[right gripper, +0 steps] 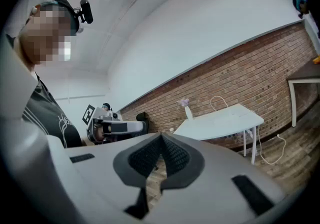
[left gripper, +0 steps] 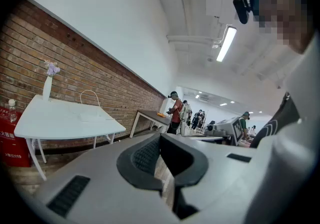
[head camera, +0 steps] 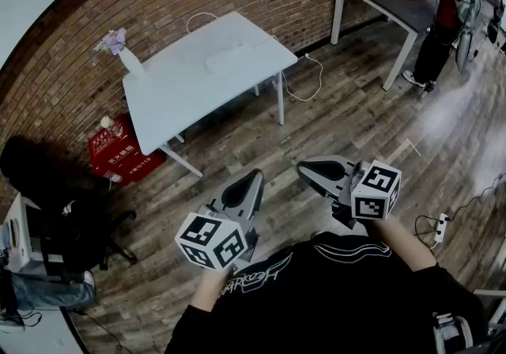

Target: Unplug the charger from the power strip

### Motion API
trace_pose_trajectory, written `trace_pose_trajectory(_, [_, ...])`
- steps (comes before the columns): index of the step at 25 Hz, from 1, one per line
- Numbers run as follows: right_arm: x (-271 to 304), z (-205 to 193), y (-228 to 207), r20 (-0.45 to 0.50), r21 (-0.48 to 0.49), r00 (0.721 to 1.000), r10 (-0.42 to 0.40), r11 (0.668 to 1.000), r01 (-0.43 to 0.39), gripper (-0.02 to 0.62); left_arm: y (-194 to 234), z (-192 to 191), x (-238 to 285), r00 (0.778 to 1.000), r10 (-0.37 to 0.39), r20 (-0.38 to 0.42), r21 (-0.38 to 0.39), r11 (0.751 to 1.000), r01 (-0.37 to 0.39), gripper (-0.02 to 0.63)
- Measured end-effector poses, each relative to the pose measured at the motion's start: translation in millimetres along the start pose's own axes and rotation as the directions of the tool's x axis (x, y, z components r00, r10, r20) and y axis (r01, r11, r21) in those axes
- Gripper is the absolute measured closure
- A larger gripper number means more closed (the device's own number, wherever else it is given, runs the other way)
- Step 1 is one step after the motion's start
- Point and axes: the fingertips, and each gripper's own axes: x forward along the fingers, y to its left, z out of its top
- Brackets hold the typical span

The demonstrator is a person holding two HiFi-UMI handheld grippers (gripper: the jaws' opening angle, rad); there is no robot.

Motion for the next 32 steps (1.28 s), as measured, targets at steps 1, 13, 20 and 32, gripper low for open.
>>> trace_pose_trajectory(1, [-0.7, -0.4, 0.6, 0.0, 0.003, 1.0, 0.001, 1.0, -0.001, 0.598, -0.9, -0.2, -0.5, 1.0, 0.0, -0.002, -0.002, 1.0, 0.0, 0.602])
trace_pose_trajectory(13, [6.2, -4.8, 3.7, -0.004, 0.006, 1.0, 0.003, 1.0, -0.003, 0.598, 3.0, -5.7, -6.3, 1.0, -0.003, -0.008, -0.013, 1.0, 0.003, 0.601])
trace_pose_trajectory(20, [12.7, 2.5, 10.5, -0.008, -0.021, 1.0, 0.006, 1.0, -0.006, 0.598, 5.5, 3.1, -13.6, 1.0, -0.01, 0.016, -0.009, 1.0, 0.01, 0.603])
trace_pose_trajectory(32, [21.5, 5.4, 9.0, -0.016, -0.024, 1.0, 0.014, 1.0, -0.014, 0.597, 15.3, 6.3, -13.4, 1.0, 0.004, 0.02, -0.021, 1.0, -0.004, 0.601])
